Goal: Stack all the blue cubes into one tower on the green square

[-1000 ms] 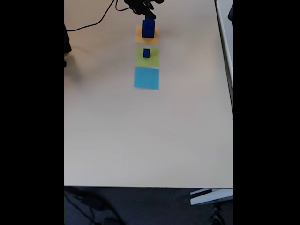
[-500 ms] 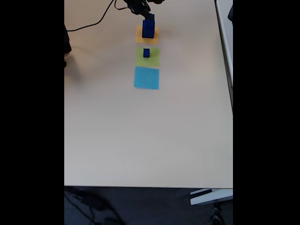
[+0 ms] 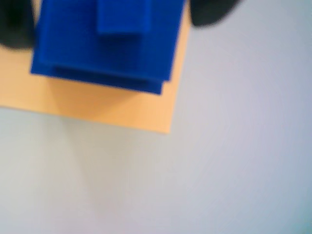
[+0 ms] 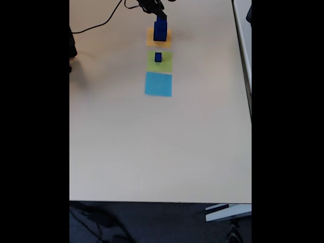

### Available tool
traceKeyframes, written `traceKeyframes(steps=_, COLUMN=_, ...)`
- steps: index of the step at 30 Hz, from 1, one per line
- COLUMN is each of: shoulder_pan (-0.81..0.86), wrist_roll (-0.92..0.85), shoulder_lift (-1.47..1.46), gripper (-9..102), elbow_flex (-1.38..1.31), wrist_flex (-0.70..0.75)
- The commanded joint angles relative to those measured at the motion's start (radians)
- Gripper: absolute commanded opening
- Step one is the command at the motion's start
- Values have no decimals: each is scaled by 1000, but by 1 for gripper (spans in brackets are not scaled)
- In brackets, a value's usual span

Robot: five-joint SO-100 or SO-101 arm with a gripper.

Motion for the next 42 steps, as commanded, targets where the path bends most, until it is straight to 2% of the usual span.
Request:
traceKeyframes(steps=1, shoulder_pan=0, wrist_roll=5, shoulder_lift=41, gripper=15, elbow_flex=-75, wrist_flex=2)
traceKeyframes(steps=42, shoulder_pan=-12, wrist_roll=-5, shoulder_lift=-29, gripper=15, elbow_flex=-72, wrist_flex=17)
